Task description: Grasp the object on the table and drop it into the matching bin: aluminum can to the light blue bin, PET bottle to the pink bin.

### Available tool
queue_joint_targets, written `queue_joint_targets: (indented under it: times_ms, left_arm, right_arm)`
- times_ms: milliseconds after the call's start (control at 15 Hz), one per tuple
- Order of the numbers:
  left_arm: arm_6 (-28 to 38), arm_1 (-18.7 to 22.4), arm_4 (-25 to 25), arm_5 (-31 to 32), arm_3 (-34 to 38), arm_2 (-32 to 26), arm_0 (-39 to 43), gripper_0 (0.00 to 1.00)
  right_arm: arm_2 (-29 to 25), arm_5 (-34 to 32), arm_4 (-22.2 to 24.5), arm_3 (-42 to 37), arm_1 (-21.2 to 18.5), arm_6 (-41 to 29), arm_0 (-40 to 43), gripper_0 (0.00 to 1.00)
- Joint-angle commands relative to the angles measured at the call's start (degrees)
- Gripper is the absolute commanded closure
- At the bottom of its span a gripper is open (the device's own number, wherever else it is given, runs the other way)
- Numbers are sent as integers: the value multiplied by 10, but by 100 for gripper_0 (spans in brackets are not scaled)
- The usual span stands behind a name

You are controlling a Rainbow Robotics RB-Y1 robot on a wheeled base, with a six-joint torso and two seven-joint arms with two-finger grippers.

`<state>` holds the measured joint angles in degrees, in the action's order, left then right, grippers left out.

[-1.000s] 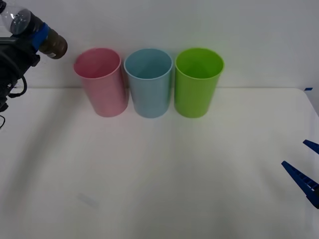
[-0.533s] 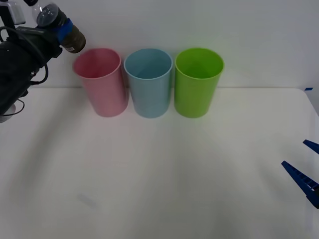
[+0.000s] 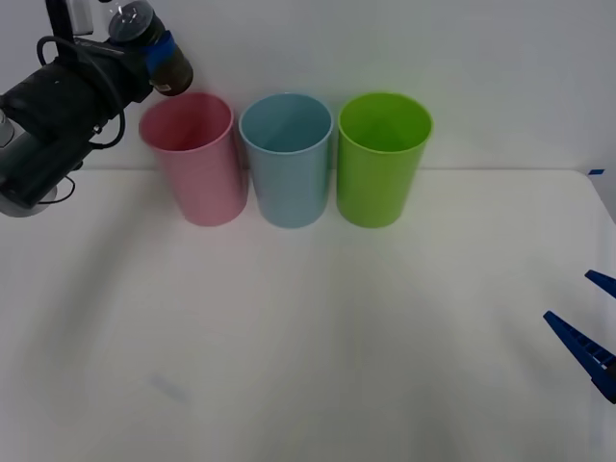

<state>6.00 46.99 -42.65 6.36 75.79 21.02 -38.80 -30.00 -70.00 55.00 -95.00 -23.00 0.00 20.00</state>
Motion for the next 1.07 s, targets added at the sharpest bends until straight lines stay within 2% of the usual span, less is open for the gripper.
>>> queue_joint_targets:
  times_ms: [67,467,533,600,667,733,1067]
  left_arm:
    - [-5,-4,-9,7,0,2,0,100]
    - [-5,-4,-13,8,0,2,1,100]
    - [-5,-4,-13,8,0,2,1,97]
    - [-5,-4,-13,8,0,2,1,74]
    - [-5,-4,-13,9,0,2,1,11]
    - [-5,-4,-13,9,0,2,1,0]
    - [-2,-4,-9,14,-1,2,3,0]
  right_arm:
    - [0,0,0,0,0,0,0,0]
    - [0,0,0,0,0,0,0,0]
    - [0,0,0,0,0,0,0,0]
    - [0,0,0,0,0,0,0,0]
    - [0,0,0,0,0,0,0,0]
    - [0,0,0,0,0,0,0,0]
    - [0,0,0,0,0,0,0,0]
